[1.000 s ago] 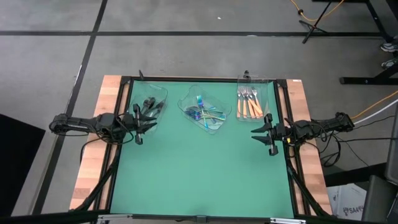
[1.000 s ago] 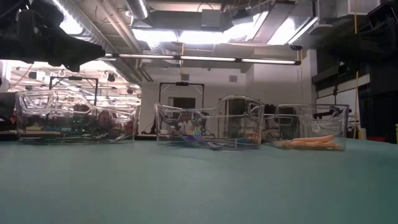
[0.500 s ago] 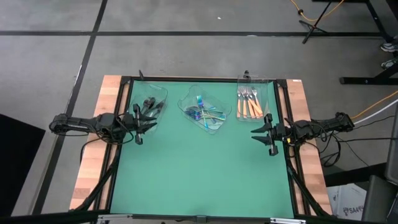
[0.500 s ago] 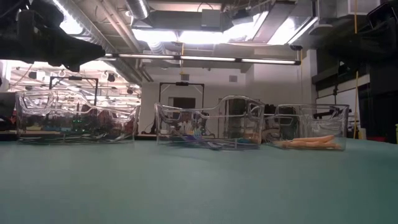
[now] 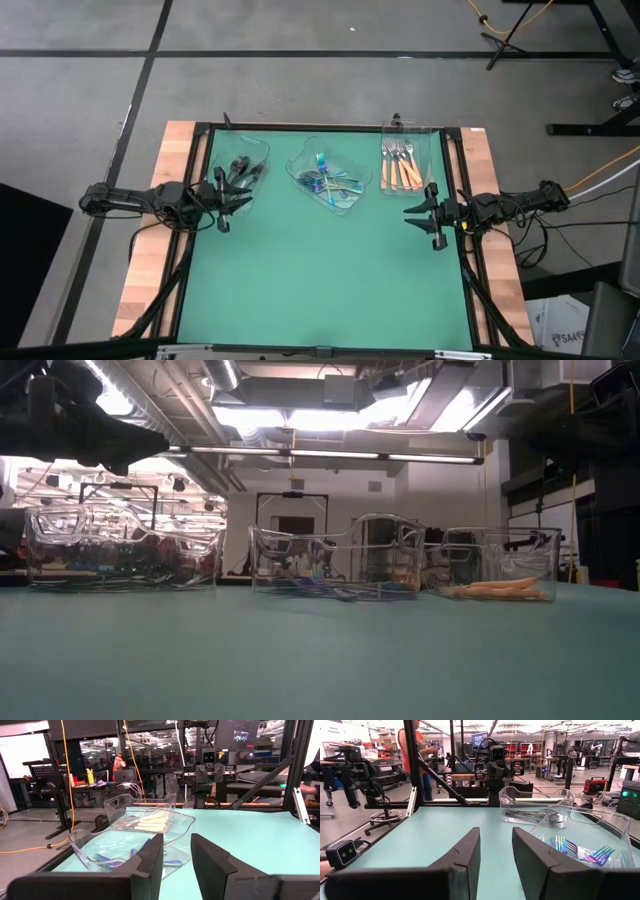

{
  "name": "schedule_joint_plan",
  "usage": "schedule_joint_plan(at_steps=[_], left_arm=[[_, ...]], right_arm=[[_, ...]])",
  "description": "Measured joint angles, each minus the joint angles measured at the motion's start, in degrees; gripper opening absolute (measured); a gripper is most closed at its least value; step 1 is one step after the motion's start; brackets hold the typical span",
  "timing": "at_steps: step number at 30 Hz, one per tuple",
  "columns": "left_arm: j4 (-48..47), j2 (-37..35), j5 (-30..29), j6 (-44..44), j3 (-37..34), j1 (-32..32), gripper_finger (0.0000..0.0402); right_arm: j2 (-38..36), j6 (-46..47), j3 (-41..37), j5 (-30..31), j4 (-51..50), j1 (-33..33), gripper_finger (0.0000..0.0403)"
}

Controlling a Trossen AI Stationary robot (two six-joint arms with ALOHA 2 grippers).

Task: Sort silverware by color (type)
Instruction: Return to Home Position

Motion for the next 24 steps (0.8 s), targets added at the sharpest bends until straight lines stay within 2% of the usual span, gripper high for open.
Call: schedule_joint_plan(at_steps=[24], left_arm=[[0.02, 0.00, 0.00, -0.01, 0.00, 0.00, 0.0092]], right_arm=[[0.67, 0.02, 0.00, -0.09, 0.00, -0.02, 0.0106]])
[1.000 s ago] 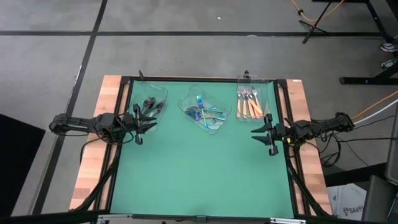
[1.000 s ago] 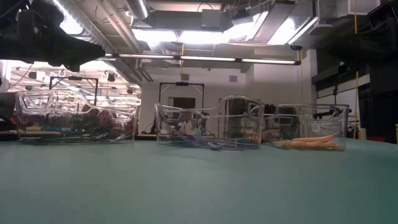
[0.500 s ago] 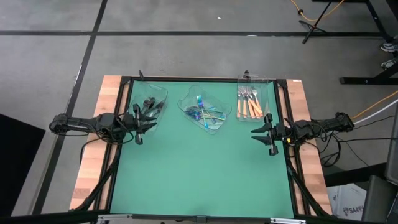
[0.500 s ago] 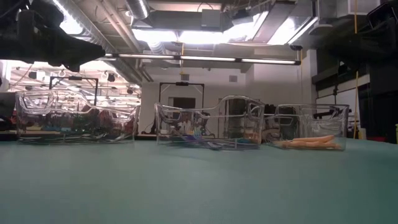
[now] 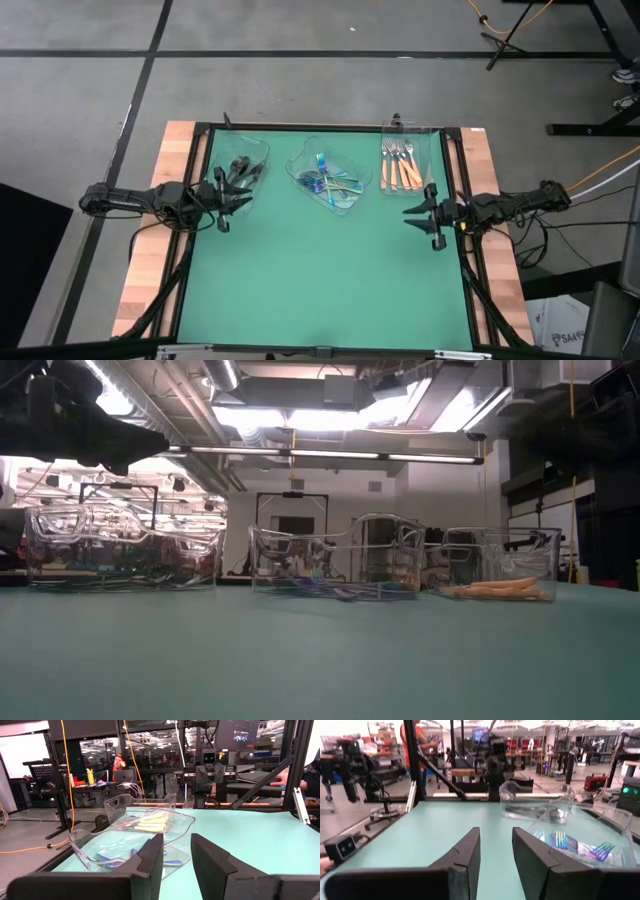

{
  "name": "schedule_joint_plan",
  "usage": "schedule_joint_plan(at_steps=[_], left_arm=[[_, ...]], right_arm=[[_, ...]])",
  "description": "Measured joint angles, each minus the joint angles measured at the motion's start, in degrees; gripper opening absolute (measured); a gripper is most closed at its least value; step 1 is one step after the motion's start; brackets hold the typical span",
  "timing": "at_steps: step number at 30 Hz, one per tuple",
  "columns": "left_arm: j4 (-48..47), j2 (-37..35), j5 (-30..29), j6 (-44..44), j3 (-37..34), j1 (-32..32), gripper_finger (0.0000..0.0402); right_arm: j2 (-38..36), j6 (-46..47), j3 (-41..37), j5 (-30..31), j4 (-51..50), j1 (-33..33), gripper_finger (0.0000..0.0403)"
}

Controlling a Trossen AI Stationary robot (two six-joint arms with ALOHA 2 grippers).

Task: Sort silverware by color (type)
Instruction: Return to Home Position

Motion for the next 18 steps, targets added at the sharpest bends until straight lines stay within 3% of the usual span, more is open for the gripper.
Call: schedule_joint_plan(at_steps=[18], left_arm=[[0.00, 0.00, -0.02, 0.01, 0.00, 0.02, 0.0092]], right_arm=[[2.36, 0.00, -0.02, -0.07, -0.04, 0.00, 0.0106]])
